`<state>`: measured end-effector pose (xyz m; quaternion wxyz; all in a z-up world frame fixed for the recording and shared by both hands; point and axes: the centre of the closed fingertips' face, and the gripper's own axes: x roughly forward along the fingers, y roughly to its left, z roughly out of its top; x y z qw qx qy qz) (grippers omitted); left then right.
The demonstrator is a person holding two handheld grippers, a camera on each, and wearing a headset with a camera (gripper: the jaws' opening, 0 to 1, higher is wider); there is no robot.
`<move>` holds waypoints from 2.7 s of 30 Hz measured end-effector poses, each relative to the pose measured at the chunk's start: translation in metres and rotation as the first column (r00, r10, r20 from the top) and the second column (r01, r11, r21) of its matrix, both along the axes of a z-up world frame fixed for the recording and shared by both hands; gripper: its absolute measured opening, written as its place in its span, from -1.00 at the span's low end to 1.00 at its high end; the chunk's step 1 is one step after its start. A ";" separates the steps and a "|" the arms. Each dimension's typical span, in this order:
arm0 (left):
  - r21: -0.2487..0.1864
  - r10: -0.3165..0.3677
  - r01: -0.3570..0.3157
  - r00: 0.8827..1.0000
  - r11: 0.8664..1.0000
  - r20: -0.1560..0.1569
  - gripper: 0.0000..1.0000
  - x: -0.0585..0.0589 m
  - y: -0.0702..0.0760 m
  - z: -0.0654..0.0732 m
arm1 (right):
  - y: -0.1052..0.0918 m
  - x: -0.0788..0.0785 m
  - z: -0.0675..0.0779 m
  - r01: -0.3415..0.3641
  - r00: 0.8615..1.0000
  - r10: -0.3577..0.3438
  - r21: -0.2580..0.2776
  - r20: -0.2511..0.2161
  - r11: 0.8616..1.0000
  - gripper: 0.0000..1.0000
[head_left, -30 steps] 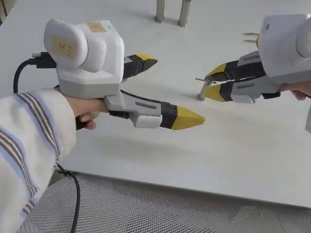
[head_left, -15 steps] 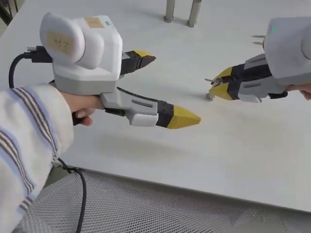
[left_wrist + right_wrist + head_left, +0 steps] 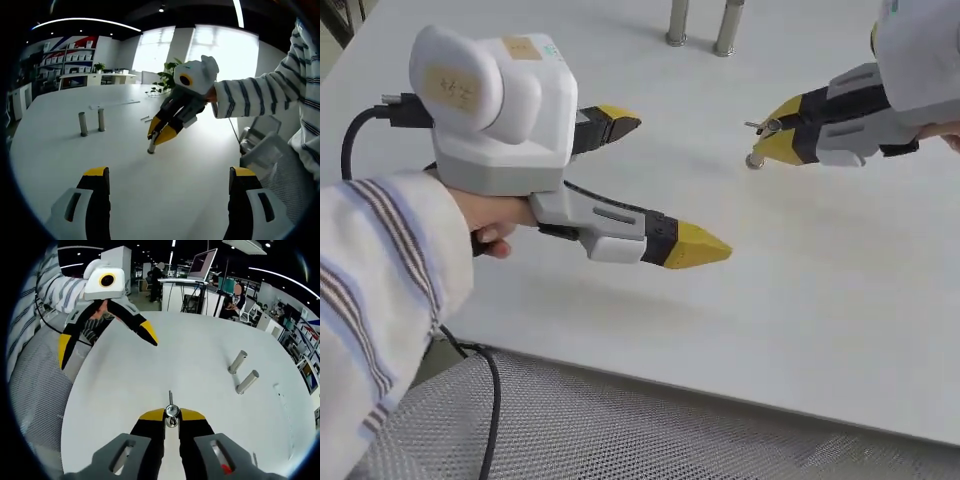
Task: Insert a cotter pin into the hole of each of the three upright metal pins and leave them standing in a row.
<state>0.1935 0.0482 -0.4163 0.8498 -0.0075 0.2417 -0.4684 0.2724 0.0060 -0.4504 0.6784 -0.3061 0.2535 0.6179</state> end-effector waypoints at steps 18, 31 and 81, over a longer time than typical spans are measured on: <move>0.008 -0.026 0.026 0.999 1.000 -0.021 0.98 -0.004 0.000 -0.003 | 0.007 0.012 -0.007 -0.010 1.000 0.010 0.007 -0.022 1.000 -0.92; 0.012 -0.030 0.030 0.999 0.999 -0.025 0.98 0.000 -0.001 -0.002 | 0.007 0.011 -0.011 0.003 0.999 -0.002 0.009 -0.044 1.000 -0.92; -0.056 0.081 -0.083 0.996 0.995 -0.033 0.98 0.005 0.004 0.020 | -0.080 -0.040 0.051 0.554 0.832 -0.523 0.298 -0.183 0.777 0.10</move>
